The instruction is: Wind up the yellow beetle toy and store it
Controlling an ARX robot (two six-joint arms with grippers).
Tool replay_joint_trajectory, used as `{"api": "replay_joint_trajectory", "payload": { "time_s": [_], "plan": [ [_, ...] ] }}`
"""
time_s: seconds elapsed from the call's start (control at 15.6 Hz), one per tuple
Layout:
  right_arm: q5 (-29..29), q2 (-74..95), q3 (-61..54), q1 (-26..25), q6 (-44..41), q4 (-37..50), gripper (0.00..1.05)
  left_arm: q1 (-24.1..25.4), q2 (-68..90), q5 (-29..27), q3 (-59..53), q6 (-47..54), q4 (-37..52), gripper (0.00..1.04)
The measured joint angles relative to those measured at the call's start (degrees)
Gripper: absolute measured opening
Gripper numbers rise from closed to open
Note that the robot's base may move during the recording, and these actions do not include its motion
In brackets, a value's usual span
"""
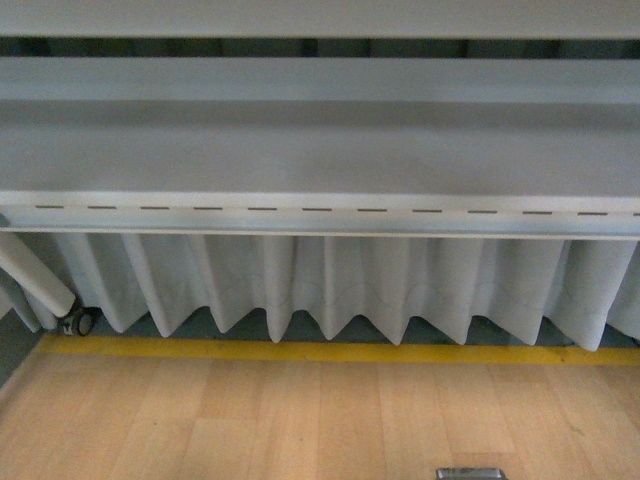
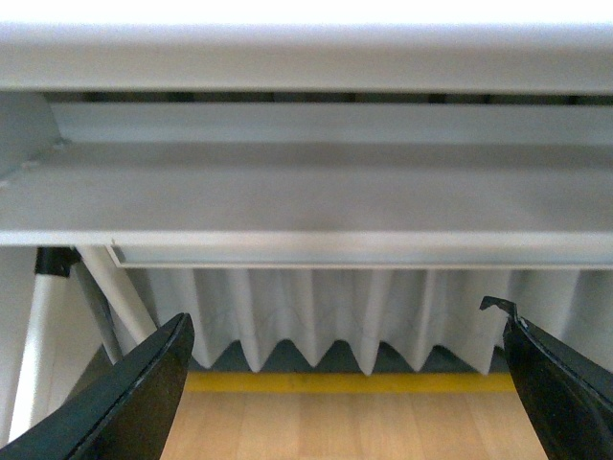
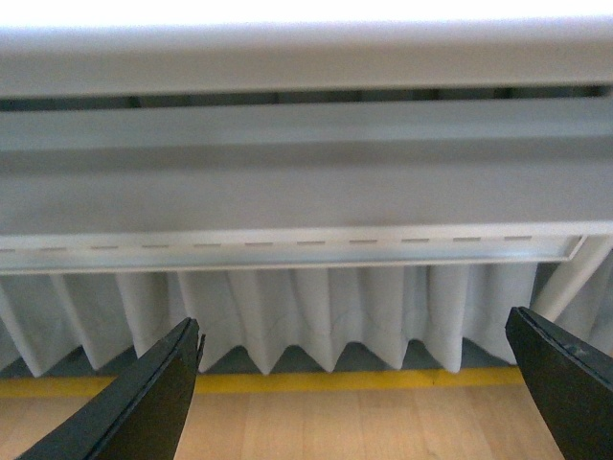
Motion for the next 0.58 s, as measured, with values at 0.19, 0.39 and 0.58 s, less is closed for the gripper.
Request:
{"api": "replay_joint_trajectory", "payload": {
  "time_s": [0.19, 0.39, 0.58],
  "plan": [
    [0.00, 0.02, 0.00, 0.00, 0.02, 0.02, 0.98, 0.00, 0.00, -0.02, 0.00, -0.02, 0.04, 0.98],
    [0.02, 0.00, 0.00, 0.00, 0.02, 0.02, 0.98, 0.00, 0.00, 0.00, 0.00, 0.00, 0.04, 0.98],
    [0.07, 0.00, 0.00, 0.00, 0.02, 0.02, 0.98, 0.00, 0.00, 0.00, 0.00, -0.02, 0.04, 0.98]
  ]
}}
